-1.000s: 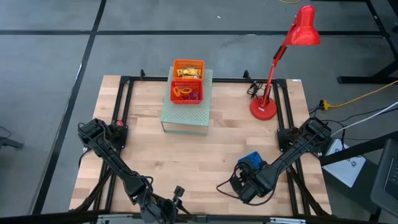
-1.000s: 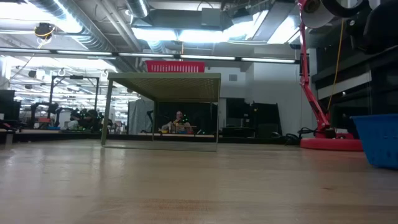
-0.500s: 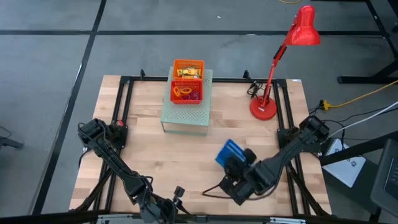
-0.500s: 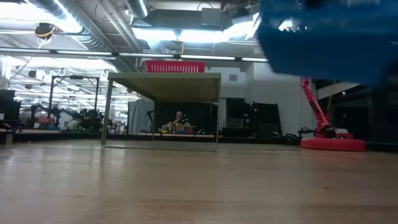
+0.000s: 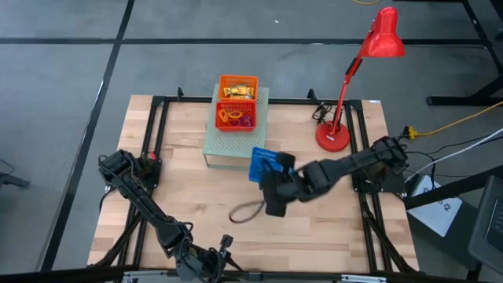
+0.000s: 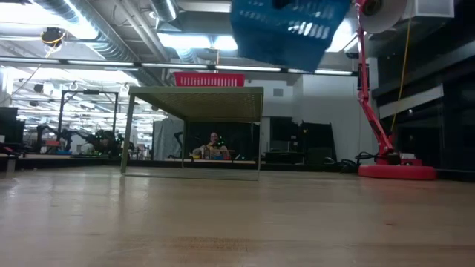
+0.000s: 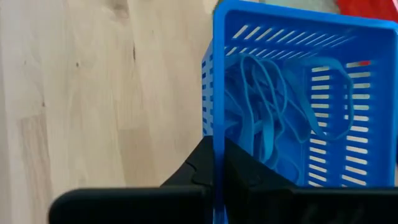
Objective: Pick & Place Office Desk Supplies
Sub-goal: Put the blue bin on the shelf
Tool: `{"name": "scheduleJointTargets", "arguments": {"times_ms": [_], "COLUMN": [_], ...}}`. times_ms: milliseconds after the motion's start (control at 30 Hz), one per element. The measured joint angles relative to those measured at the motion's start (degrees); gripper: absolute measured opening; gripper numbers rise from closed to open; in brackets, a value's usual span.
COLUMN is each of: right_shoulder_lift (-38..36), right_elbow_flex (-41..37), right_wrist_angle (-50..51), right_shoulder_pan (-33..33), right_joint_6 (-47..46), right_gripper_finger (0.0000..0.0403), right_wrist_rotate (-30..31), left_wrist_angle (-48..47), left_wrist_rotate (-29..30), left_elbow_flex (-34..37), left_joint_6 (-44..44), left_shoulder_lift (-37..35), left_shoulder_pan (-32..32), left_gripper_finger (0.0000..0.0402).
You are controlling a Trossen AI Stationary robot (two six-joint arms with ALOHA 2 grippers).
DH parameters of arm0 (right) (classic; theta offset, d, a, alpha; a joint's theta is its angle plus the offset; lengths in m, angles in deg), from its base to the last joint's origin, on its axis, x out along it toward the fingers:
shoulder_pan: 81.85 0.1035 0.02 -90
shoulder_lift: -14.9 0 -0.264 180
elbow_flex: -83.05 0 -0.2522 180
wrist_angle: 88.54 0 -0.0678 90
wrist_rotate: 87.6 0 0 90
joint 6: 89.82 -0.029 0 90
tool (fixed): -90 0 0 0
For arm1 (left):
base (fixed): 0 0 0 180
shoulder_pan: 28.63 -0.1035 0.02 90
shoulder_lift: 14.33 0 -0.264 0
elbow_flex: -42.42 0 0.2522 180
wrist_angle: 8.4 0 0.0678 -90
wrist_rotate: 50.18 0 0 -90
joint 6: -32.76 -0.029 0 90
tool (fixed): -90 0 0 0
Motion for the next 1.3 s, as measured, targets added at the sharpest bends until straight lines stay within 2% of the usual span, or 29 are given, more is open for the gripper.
{"name": "scheduleJointTargets", "arguments": {"times_ms": [167,467,733,867,1033,1300], "right_shoulder_lift": [1.3,4.9,4.9,4.9,4.9,4.9], "right_elbow_flex": [0.1,0.0,0.2,0.8,0.8,2.0], "right_wrist_angle": [-6.4,-13.5,-13.8,-14.8,-14.3,-12.4], "right_shoulder_pan": [-5.2,-11.6,-14.5,-15.1,-15.2,-17.0], "right_joint_6": [10.7,27.7,35.4,35.8,38.4,40.1], "right_gripper_finger": [0.0008,0.0008,0.0008,0.0008,0.0008,0.0008], "right_wrist_rotate": [-7.9,-10.3,-12.4,-16.0,-15.4,-19.5], "left_wrist_angle": [0.0,0.3,0.4,0.3,0.3,0.3], "left_wrist_rotate": [2.5,9.6,14.7,15.4,17.8,18.6], "left_elbow_flex": [0.0,0.0,0.0,0.0,0.0,0.0], "left_joint_6": [-0.3,-0.2,2.2,2.5,5.9,6.5], "left_shoulder_lift": [0.0,0.0,0.0,0.0,0.0,0.0], "left_shoulder_pan": [-0.5,-0.7,-2.8,-4.7,-6.9,-9.6], "left_gripper_finger": [0.0129,0.0129,0.0129,0.0129,0.0129,0.0129]}}
